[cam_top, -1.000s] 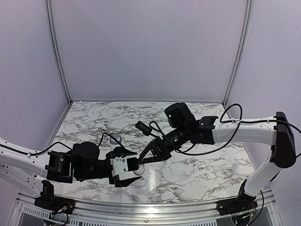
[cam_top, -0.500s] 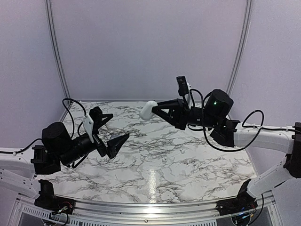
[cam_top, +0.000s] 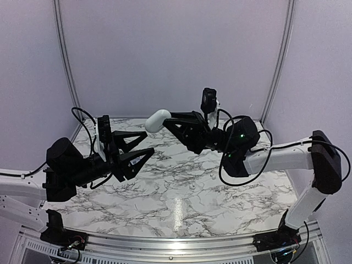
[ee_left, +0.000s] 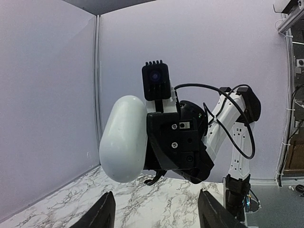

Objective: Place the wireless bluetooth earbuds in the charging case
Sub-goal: Pass from the right arm to the left

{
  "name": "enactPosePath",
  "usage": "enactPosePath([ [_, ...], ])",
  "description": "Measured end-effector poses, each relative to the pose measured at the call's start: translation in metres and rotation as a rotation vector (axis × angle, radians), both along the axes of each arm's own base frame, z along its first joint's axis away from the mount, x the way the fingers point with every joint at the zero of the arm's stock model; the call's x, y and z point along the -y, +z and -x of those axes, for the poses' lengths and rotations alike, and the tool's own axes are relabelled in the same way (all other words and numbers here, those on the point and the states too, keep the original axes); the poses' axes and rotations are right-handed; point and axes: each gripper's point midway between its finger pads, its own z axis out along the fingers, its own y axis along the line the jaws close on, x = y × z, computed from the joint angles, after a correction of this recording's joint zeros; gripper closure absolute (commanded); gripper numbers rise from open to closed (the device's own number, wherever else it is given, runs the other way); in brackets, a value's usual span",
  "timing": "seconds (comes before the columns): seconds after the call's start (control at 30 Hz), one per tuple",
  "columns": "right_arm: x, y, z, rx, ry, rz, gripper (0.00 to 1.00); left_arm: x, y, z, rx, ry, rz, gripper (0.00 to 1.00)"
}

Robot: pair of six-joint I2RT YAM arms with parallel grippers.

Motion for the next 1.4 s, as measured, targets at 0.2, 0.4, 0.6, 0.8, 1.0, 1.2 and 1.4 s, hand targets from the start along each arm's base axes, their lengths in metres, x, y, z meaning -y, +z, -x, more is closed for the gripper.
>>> enactPosePath([
  [0.2, -0.003, 0.002, 0.011, -0.004, 0.063, -0.069, 1.00, 0.003, 0.005, 0.003, 0.020, -0.020, 0.025, 0.46],
  [0.4, -0.010, -0.006, 0.017, -0.027, 0.100, -0.075, 1.00, 0.003, 0.010, 0.003, 0.038, -0.017, 0.047, 0.49],
  [0.6, -0.013, -0.010, 0.018, -0.038, 0.110, -0.066, 1.00, 0.004, 0.014, 0.002, 0.051, -0.016, 0.064, 0.61],
  [0.8, -0.013, -0.010, 0.019, -0.038, 0.114, -0.066, 1.00, 0.003, 0.015, -0.001, 0.052, -0.007, 0.075, 0.75],
  [1.0, -0.012, -0.010, 0.021, -0.029, 0.115, -0.066, 0.64, 0.001, 0.017, -0.001, 0.038, -0.005, 0.086, 0.92],
  [1.2, 0.003, -0.025, 0.022, -0.027, 0.077, 0.036, 0.48, -0.010, 0.016, 0.003, 0.055, 0.013, 0.042, 0.99],
  [1.4, 0.026, -0.015, 0.020, 0.095, -0.106, 0.214, 0.46, -0.012, -0.022, 0.006, 0.036, 0.012, -0.164, 1.00],
])
